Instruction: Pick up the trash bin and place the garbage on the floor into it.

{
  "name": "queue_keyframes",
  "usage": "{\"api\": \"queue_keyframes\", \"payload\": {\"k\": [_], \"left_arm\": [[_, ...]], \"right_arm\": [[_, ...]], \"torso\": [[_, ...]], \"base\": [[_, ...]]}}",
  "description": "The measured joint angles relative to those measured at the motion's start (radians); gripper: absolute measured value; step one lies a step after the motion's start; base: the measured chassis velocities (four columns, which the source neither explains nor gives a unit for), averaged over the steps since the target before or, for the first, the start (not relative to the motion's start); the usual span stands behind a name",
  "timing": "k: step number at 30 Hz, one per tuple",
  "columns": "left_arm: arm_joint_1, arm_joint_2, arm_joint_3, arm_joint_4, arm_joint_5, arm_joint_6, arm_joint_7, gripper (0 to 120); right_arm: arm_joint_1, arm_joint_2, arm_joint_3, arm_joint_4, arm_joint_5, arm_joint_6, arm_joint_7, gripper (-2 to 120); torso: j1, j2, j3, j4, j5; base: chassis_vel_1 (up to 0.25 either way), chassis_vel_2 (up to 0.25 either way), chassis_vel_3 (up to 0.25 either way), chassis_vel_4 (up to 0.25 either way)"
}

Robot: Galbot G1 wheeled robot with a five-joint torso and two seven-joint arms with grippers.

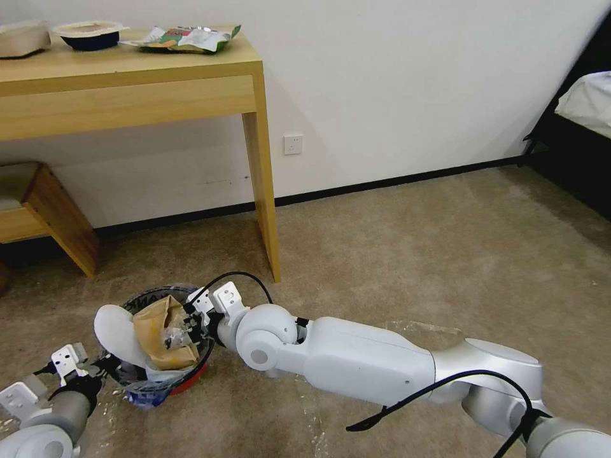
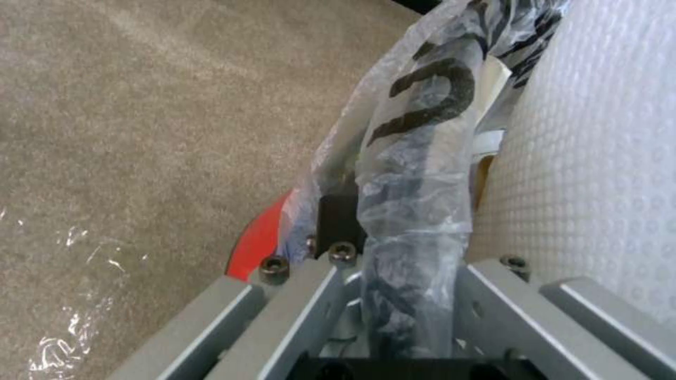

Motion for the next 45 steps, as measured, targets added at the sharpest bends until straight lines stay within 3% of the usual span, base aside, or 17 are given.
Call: {"api": "queue_keyframes", "payload": {"k": [6, 8, 10, 11, 16, 30, 45], "left_arm": [[0.002, -0.003, 0.000, -0.003, 0.000, -0.001, 0.001, 1], [0.004, -0.003, -0.001, -0.004, 0.001, -0.001, 0.001, 1], [0.004, -0.003, -0.001, -0.004, 0.001, -0.001, 0.001, 1], [0.004, -0.003, -0.002, -0.005, 0.001, -0.001, 0.001, 1], [0.004, -0.003, -0.002, -0.005, 0.001, -0.001, 0.001, 1], [0.002, -0.004, -0.001, 0.004, 0.002, -0.005, 0.004, 1], [-0.005, -0.006, 0.001, 0.012, 0.003, -0.005, 0.004, 1]], "right_arm": [[-0.003, 0.007, -0.004, -0.007, 0.001, 0.002, -0.001, 47], [-0.004, 0.013, -0.009, -0.011, 0.001, 0.005, -0.002, 61], [-0.004, 0.013, -0.009, -0.011, 0.001, 0.005, -0.002, 61], [-0.006, 0.016, -0.012, -0.011, 0.001, 0.006, -0.003, 71], [-0.007, 0.021, -0.018, -0.011, 0.000, 0.006, -0.002, 80], [0.004, 0.029, -0.023, -0.003, 0.000, 0.006, 0.001, 67], [0.013, 0.019, -0.022, 0.017, 0.001, 0.003, 0.016, 68]], "torso": [[0.000, 0.000, 0.000, 0.0000, 0.0000], [0.000, 0.000, 0.000, 0.0000, 0.0000], [0.000, 0.000, 0.000, 0.0000, 0.0000], [0.000, 0.000, 0.000, 0.0000, 0.0000], [0.000, 0.000, 0.000, 0.0000, 0.0000], [0.000, 0.000, 0.000, 0.0000, -0.0001], [0.000, 0.000, 0.000, 0.0000, 0.0000]], "base": [[0.000, 0.000, 0.000, 0.000], [0.000, 0.000, 0.000, 0.000], [0.000, 0.000, 0.000, 0.000], [0.000, 0.000, 0.000, 0.000], [0.000, 0.000, 0.000, 0.000], [0.000, 0.000, 0.000, 0.000], [0.000, 0.000, 0.000, 0.000]]}}
